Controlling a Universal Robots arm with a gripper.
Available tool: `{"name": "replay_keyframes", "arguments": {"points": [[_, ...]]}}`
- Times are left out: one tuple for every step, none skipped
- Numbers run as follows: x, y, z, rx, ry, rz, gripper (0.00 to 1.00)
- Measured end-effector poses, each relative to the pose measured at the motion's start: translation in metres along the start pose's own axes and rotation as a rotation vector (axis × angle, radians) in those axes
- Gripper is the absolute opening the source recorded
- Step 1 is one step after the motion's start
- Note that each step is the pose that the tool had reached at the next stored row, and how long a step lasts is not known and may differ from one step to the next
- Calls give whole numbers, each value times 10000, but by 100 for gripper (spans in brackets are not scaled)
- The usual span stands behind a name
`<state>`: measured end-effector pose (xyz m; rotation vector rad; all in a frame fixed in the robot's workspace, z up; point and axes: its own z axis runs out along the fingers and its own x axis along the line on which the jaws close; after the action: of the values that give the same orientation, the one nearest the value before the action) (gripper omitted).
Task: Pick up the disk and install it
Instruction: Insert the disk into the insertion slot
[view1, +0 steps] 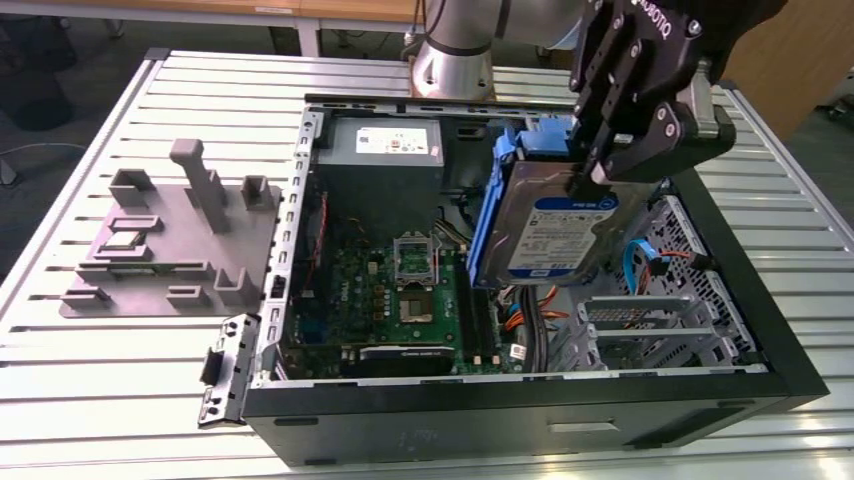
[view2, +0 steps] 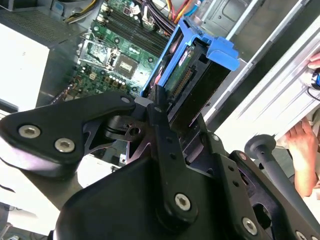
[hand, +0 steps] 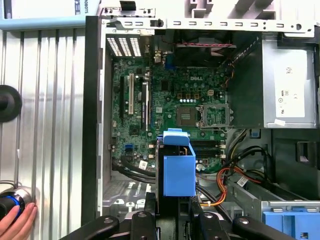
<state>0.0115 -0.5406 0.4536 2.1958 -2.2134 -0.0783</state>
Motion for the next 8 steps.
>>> {"name": "replay_keyframes", "arguments": {"points": [[20,0,0,0,0,0,35],[39,0,1,0,-1,0,35],[58,0,0,0,0,0,35],[77,-1,1,0,-1,0,35],[95,-1,0,0,0,0,35],[110,-1,0,0,0,0,35],[122,0,0,0,0,1,35],[131,0,0,0,0,1,35]]}}
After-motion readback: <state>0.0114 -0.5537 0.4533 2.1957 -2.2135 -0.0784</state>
